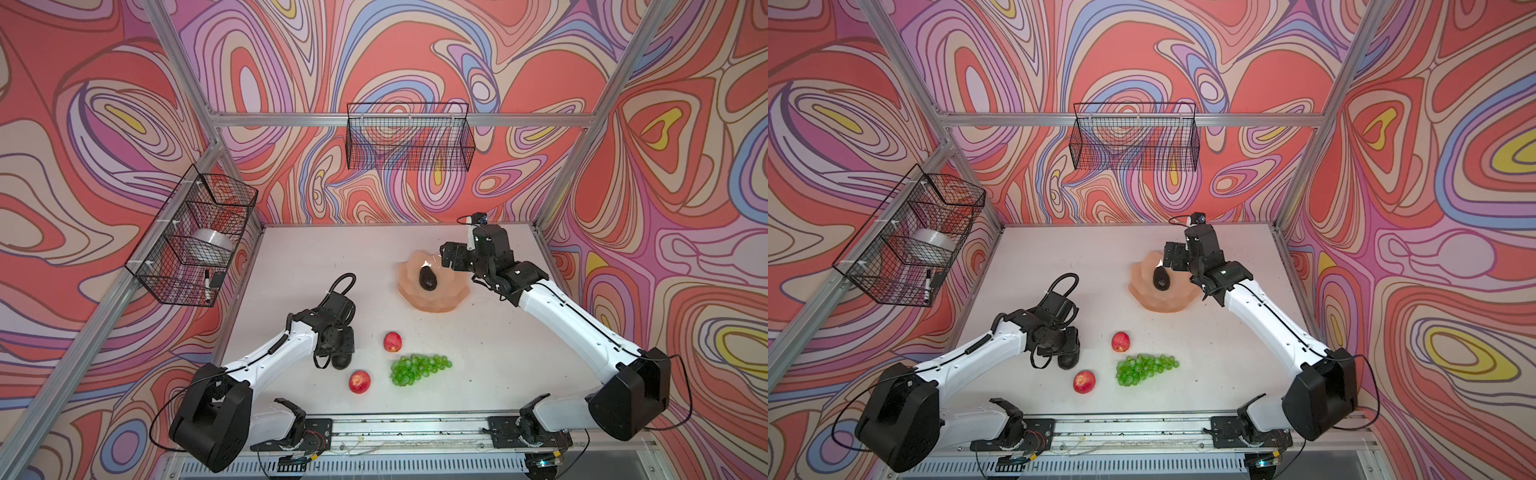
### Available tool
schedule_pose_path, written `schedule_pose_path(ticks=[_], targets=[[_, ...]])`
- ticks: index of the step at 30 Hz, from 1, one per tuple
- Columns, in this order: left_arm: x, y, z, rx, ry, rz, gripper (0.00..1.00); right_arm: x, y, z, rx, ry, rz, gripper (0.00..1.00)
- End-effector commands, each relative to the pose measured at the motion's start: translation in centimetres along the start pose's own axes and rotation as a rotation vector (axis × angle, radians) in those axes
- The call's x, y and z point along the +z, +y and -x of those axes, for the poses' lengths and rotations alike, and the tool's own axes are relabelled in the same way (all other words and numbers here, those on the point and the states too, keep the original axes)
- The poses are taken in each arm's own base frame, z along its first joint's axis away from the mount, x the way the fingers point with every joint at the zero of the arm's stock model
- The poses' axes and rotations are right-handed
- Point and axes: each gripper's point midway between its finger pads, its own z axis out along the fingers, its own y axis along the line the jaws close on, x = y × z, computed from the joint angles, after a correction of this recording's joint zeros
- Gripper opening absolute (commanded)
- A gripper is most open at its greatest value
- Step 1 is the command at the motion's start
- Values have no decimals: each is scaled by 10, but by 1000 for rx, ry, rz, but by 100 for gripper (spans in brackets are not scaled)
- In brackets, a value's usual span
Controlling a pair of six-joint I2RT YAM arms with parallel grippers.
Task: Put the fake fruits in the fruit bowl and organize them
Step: 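Grasp the second avocado with the left gripper while the right hovers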
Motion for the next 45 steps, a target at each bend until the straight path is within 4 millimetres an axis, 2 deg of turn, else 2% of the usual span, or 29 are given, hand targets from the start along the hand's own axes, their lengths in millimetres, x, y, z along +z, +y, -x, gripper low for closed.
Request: schedule_pose_path(ticks=[1, 4, 6, 8, 10, 17, 28, 32, 34, 39, 42, 45], targets=[[-7, -11, 10, -3, -8, -23, 43, -8, -7, 3, 15, -19, -18, 98], [-14, -24, 18, 0, -12, -70, 39, -9, -10, 2, 19, -21, -23, 98], [-19, -33, 26, 5, -26, -97, 40, -10, -13, 1, 24, -20, -23, 98], [-21, -31, 29, 6, -28, -77, 54, -11, -16, -2, 27, -15, -26, 98], [-21, -26, 27, 3, -6, -40, 64, -12, -17, -3, 30, -14, -26, 98], [-23, -5, -3, -73, 35, -8, 81, -11, -23, -10, 28, -2, -36, 98], [-7, 16, -42, -195, 82, -7, 84, -7, -20, -13, 31, 11, -18, 98], [-1, 15, -47, -201, 99, -15, 78, -8, -20, -14, 35, 11, -16, 98], [-4, 11, -38, -188, 77, -26, 69, -8, -20, -15, 37, 11, -14, 98], [-23, -15, -1, -130, 0, -90, 45, -11, -22, -15, 45, 4, -19, 98], [-33, -37, 20, -95, -25, -151, 40, -15, -25, -15, 48, 0, -28, 98], [-40, -62, 38, -57, -35, -210, 39, -19, -27, -16, 48, -2, -37, 98]])
